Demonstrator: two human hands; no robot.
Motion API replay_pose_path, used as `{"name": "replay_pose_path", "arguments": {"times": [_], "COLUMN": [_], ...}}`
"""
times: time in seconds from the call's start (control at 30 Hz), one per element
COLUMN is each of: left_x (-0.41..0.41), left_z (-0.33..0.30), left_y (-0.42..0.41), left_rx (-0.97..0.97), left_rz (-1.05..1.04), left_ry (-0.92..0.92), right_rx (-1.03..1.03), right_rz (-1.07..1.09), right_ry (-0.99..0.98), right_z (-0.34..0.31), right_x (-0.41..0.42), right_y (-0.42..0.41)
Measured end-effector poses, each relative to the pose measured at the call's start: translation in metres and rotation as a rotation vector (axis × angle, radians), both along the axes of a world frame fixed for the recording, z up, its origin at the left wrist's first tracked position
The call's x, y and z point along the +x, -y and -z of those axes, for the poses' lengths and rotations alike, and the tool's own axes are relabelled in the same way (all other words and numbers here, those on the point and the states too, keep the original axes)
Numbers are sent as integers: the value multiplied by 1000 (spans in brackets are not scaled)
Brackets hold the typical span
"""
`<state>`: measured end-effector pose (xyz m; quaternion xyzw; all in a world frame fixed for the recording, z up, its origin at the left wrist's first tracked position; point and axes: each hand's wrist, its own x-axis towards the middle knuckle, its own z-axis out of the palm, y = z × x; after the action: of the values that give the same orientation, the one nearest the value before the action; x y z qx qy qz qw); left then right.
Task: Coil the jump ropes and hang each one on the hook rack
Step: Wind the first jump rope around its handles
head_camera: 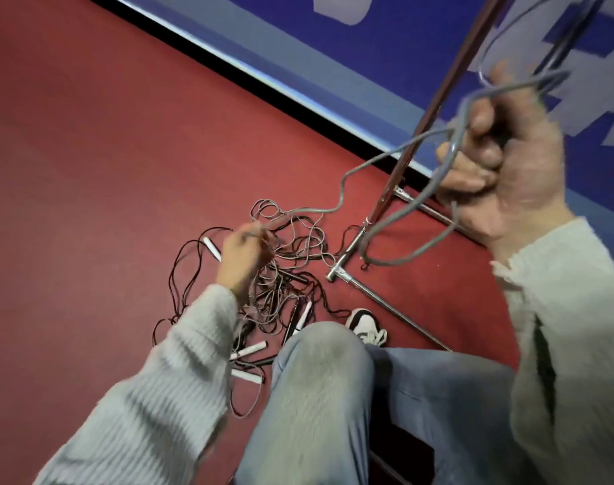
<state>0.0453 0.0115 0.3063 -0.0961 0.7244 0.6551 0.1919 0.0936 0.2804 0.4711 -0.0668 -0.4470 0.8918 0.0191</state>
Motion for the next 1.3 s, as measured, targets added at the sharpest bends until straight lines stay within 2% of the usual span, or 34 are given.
{"name": "replay_pose_path", "arguments": {"times": [0.07,0.13,0.23,0.37,0.43,0.5,0.57,0.63,0.7,0.8,0.83,0.97,1.0,1.07,1.13,1.23,1.3], "left_x": [-12,-15,-11,1,5,7,3,-3,-5,7,14,36,37,35,31,21,14], "left_z": [-23,-65,-130,-184,-199,-210,-209,-204,-186,-143,-128,-80,-70,-57,-55,-69,-87], "left_y": [9,7,-8,-27,-32,-33,-24,-3,22,40,41,23,15,1,-7,-1,5], "left_rx": [455,714,920,1009,951,814,664,338,139,169,172,-31,-85,-147,-156,139,294], "left_rz": [-191,-167,-6,120,171,177,215,207,160,47,68,459,500,508,401,24,-78], "left_ry": [112,116,83,90,46,-67,-318,-627,-743,-518,-440,-353,-337,-291,-206,-48,-62], "right_rx": [391,706,941,988,953,867,682,519,355,-13,-97,-319,-340,-325,-249,-70,170], "right_rz": [59,44,-153,-380,-433,-451,-317,-166,-104,-121,-134,-167,-167,-156,-115,-67,-34], "right_ry": [138,244,281,181,153,125,182,199,150,57,39,-63,-96,-160,-181,-68,44], "right_z": [18,45,72,75,73,65,53,49,43,22,10,-34,-42,-49,-55,-52,-37], "right_x": [8,16,26,20,13,8,4,-5,-11,-16,-17,-17,-16,-16,-15,-12,-7], "right_y": [-5,2,34,88,109,125,133,130,122,116,117,122,122,118,107,80,69]}}
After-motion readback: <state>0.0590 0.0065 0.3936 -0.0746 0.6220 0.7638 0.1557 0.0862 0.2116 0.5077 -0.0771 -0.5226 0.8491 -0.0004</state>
